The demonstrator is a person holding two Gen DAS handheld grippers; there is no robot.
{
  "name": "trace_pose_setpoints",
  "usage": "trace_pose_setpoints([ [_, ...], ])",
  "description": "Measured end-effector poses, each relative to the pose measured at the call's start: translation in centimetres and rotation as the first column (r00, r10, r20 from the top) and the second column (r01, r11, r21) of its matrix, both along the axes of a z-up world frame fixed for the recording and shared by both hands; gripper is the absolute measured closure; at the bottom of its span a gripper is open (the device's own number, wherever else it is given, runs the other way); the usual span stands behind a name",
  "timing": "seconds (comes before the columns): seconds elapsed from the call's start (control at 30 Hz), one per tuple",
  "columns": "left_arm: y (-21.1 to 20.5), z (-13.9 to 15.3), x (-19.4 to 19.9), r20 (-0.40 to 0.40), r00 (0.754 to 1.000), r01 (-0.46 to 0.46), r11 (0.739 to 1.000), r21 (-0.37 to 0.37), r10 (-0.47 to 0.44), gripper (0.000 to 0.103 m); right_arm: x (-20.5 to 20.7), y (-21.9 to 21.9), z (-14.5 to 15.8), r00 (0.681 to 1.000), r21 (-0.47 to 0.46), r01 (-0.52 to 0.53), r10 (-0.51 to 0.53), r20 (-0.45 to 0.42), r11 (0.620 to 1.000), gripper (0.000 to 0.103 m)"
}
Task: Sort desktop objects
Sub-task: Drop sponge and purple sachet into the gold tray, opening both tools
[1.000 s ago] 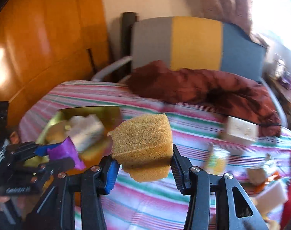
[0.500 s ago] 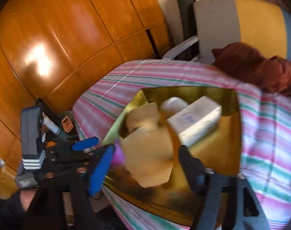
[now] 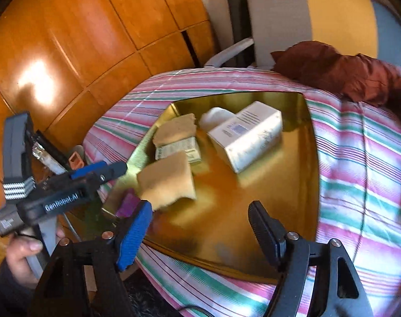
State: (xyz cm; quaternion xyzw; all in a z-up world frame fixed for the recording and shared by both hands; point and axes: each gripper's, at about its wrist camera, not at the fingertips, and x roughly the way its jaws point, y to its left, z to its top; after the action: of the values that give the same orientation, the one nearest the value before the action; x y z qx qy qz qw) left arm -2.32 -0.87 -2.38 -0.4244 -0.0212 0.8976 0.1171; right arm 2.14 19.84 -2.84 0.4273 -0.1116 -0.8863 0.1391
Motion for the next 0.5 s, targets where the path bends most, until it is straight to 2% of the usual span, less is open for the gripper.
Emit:
trace_pose_setpoints([
  [0.27, 1.4, 1.1, 0.9, -0.046, 0.999, 0.023, 0.997, -0.074, -0.026, 0.04, 2.1, 0.7, 0.2, 0.999, 0.078, 0.043, -0.042, -0.026, 0.996, 0.021],
  [0.5, 2.1, 1.7, 1.4, -0.073, 0.997, 0.031, 0.994, -0.105, -0.039, 0.04, 3.2, 0.9, 0.4, 0.996, 0.123, 0.073, -0.067, -0.052, 0.99, 0.021],
])
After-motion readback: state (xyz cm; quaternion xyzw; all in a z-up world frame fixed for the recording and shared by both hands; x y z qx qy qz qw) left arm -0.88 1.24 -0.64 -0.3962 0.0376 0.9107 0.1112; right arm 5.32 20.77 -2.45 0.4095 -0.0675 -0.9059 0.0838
